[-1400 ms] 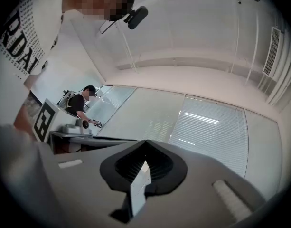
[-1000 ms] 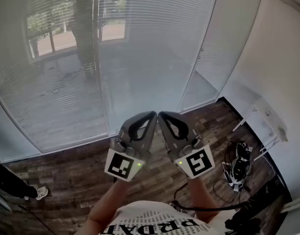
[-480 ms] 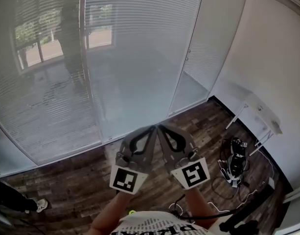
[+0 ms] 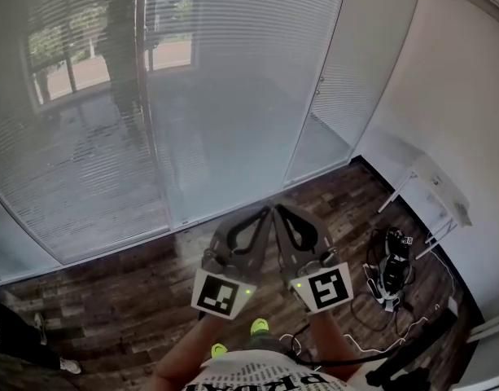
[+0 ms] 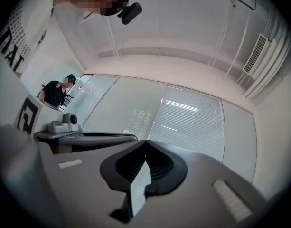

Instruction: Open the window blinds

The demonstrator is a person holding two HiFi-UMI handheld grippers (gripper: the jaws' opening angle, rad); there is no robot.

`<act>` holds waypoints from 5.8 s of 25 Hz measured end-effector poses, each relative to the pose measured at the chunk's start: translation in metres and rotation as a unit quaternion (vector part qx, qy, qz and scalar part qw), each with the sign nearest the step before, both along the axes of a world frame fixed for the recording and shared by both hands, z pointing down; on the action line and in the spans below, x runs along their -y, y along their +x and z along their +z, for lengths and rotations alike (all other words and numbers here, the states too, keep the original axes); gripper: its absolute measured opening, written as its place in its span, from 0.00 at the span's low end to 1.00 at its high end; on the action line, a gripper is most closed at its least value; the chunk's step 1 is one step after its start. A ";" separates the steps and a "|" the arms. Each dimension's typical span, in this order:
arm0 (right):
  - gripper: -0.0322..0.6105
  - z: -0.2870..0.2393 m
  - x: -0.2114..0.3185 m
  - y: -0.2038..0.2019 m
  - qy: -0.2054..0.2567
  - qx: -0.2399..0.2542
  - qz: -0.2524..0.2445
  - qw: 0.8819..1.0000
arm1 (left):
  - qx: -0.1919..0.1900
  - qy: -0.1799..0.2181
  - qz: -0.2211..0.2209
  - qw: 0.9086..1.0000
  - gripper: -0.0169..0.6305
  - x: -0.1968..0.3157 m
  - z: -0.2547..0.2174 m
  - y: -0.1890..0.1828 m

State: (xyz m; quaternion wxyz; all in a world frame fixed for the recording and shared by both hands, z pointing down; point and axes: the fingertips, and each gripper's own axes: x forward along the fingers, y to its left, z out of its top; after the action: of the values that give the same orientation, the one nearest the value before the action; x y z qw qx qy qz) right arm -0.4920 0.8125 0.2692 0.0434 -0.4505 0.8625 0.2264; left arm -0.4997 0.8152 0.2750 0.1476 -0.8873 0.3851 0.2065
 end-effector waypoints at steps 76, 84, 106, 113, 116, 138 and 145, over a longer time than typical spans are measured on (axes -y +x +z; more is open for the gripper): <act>0.06 0.003 0.594 0.326 -0.019 0.032 0.039 0.999 | 0.044 -0.025 0.037 0.998 0.01 0.600 0.006 0.327; 0.06 0.012 0.611 0.329 -0.032 0.027 0.040 0.998 | 0.051 -0.033 0.038 0.997 0.01 0.617 0.015 0.330; 0.06 0.020 0.816 0.483 -0.055 0.017 -0.009 0.998 | 0.061 -0.067 -0.013 0.996 0.01 0.821 0.026 0.484; 0.06 0.025 0.846 0.489 -0.054 0.013 -0.021 0.998 | 0.054 -0.058 -0.029 0.996 0.01 0.851 0.032 0.491; 0.06 0.032 0.851 0.490 -0.057 0.012 -0.024 0.998 | 0.055 -0.062 -0.031 0.996 0.01 0.856 0.039 0.492; 0.06 0.045 0.942 0.499 -0.051 -0.016 0.003 0.999 | 0.057 -0.052 -0.014 0.997 0.01 0.947 0.049 0.501; 0.06 0.045 0.966 0.500 -0.057 -0.021 0.027 0.998 | 0.061 -0.060 0.014 0.996 0.01 0.971 0.051 0.503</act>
State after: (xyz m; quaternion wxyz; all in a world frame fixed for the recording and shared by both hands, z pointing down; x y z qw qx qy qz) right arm 0.0082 -0.1536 0.3139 -0.0066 -0.4708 0.8621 0.1875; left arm 0.0031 -0.1558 0.3260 0.1147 -0.9107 0.3746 0.1307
